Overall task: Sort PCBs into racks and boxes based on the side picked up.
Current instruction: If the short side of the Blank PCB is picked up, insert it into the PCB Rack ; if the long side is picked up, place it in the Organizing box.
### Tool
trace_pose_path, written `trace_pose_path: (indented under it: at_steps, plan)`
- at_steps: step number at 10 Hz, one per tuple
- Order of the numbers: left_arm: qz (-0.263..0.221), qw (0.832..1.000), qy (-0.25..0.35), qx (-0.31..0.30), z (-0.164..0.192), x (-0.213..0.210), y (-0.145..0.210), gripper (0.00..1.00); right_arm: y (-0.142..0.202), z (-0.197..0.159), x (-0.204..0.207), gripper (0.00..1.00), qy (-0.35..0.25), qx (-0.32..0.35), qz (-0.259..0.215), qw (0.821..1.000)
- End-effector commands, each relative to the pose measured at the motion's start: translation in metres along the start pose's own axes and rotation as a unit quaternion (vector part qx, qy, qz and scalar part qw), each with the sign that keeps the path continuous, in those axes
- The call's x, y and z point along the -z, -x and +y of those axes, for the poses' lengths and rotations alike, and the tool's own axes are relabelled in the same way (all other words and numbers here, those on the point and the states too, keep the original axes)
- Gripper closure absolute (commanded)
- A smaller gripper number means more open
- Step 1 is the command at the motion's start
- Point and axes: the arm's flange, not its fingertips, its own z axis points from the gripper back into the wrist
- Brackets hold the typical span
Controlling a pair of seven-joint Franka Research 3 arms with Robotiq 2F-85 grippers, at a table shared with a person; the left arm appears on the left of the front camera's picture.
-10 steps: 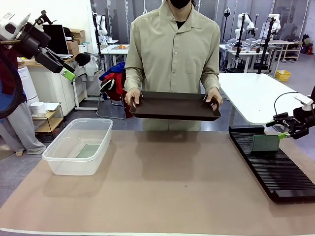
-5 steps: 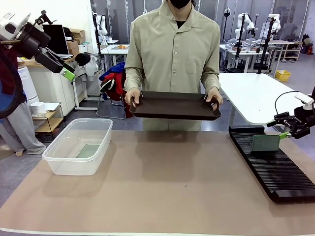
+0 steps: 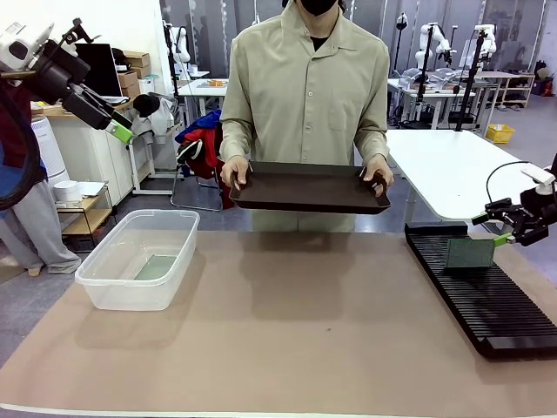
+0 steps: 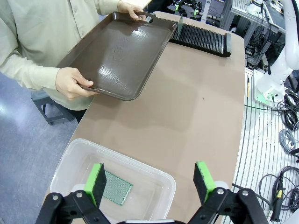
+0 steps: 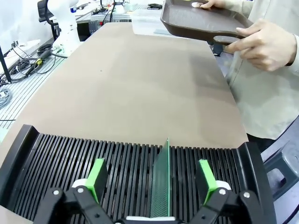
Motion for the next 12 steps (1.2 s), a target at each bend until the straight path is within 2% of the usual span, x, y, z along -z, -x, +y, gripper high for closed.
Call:
trace_pose_path:
  at_steps: [1,3,4,5,6,8,10,11,12]
  plan:
    - [0.001,1.000,0.004,0.006,-0.001,0.001,0.002,0.00,-0.039,0.021,0.007,0.00,0.028,0.001,0.035,0.999]
    - [0.001,1.000,0.004,0.006,-0.001,0.001,0.002,0.00,-0.080,0.040,0.013,0.00,0.038,-0.007,0.037,0.999]
    - [0.001,1.000,0.004,0.006,-0.001,0.001,0.002,0.00,-0.102,0.050,0.016,0.00,0.052,-0.017,0.060,0.997]
    - [0.001,1.000,0.004,0.006,-0.001,0.001,0.002,0.00,-0.127,0.061,0.019,0.00,0.080,-0.010,0.078,0.994]
    - [0.001,1.000,0.004,0.006,-0.001,0.001,0.002,0.00,-0.152,0.074,0.023,0.00,0.093,0.009,0.074,0.993]
    - [0.001,1.000,0.004,0.006,-0.001,0.001,0.002,0.00,-0.207,0.102,0.029,0.00,0.169,0.059,0.125,0.976]
    - [0.001,1.000,0.004,0.006,-0.001,0.001,0.002,0.00,-0.252,0.131,0.025,0.00,0.227,0.103,0.140,0.958]
    - [0.001,1.000,0.004,0.006,-0.001,0.001,0.002,0.00,-0.263,0.145,0.029,0.00,0.249,0.109,0.163,0.948]
    - [0.001,1.000,0.004,0.006,-0.001,0.001,0.002,0.00,-0.271,0.157,0.030,0.00,0.243,0.111,0.170,0.948]
